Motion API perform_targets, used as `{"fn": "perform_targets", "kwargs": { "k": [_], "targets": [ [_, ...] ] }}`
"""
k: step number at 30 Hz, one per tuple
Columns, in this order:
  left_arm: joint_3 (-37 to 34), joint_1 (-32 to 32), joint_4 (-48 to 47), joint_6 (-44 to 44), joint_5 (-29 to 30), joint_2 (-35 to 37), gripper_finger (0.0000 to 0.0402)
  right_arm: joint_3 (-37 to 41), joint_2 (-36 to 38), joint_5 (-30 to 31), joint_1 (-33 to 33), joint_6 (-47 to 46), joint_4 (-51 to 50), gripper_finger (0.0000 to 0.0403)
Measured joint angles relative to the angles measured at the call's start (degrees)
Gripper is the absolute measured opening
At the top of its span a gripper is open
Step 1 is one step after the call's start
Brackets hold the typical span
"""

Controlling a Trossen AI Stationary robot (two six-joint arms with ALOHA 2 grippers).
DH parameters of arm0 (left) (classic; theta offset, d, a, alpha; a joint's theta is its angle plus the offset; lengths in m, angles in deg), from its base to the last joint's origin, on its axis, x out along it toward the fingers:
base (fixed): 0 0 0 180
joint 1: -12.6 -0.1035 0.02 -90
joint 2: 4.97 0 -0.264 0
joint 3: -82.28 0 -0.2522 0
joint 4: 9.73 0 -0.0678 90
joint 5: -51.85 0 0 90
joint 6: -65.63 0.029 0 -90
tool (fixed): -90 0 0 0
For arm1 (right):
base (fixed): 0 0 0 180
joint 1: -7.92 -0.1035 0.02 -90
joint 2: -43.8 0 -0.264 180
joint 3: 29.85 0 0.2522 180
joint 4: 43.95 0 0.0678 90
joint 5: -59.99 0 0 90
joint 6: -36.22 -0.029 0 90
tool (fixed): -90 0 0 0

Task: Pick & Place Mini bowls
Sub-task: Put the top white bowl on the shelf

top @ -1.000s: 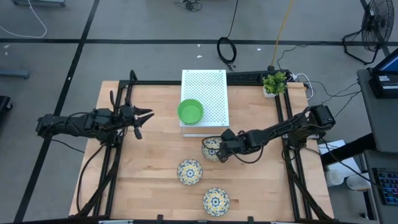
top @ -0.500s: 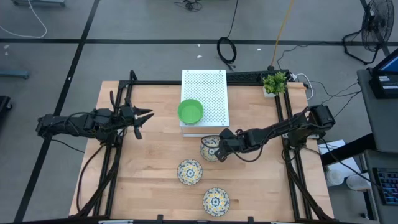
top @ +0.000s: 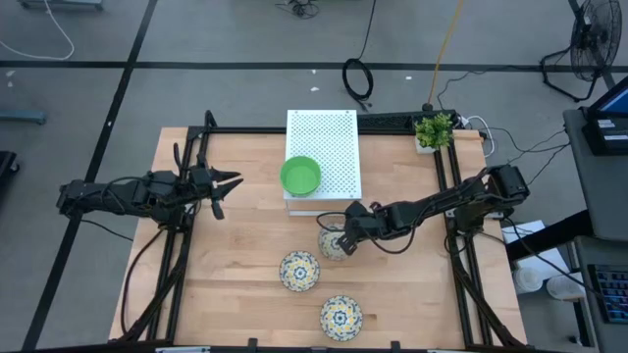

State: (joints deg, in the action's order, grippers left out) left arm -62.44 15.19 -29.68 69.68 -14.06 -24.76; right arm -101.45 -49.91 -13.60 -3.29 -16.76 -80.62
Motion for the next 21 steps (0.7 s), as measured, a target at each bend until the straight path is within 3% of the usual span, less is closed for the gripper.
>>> {"fn": "perform_targets", "kwargs": {
  "k": [21],
  "targets": [
    [0.0, 0.02, 0.0, 0.18, 0.01, 0.0, 0.0085, -0.02, 1.19, -0.18, -0.06, 10.89, 5.56, 0.0001]
  ]
}}
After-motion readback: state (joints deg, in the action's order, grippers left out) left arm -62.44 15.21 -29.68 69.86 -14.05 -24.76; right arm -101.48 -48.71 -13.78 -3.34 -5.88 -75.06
